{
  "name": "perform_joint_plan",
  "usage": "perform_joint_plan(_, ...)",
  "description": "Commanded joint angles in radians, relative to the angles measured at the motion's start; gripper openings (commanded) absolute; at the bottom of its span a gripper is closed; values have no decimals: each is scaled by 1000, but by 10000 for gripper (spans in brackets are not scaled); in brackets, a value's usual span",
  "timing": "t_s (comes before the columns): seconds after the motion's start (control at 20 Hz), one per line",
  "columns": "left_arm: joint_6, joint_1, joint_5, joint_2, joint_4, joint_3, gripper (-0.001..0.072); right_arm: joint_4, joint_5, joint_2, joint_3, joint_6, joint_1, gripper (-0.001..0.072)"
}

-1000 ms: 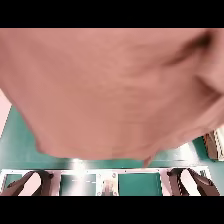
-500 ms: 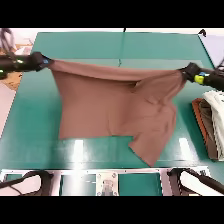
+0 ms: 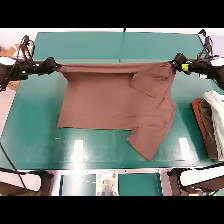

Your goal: Fold the shirts.

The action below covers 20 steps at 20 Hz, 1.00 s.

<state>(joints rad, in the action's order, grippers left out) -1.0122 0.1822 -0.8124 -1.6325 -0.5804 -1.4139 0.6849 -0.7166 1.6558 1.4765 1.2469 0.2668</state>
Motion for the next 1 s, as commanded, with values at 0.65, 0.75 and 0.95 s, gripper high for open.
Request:
perform_joint_plan(0.65, 52, -1, -106, -39, -80, 43, 20, 232, -344, 77, 63, 10, 81, 21)
perform_joint_plan(0.75, 51, -1, -113, -60, -80, 72, 20, 272, -362, 77, 46, 10, 73, 21)
perform_joint_plan(0.95, 51, -14, -113, -90, -98, 104, 20, 278, -331, 78, -39, 10, 58, 22)
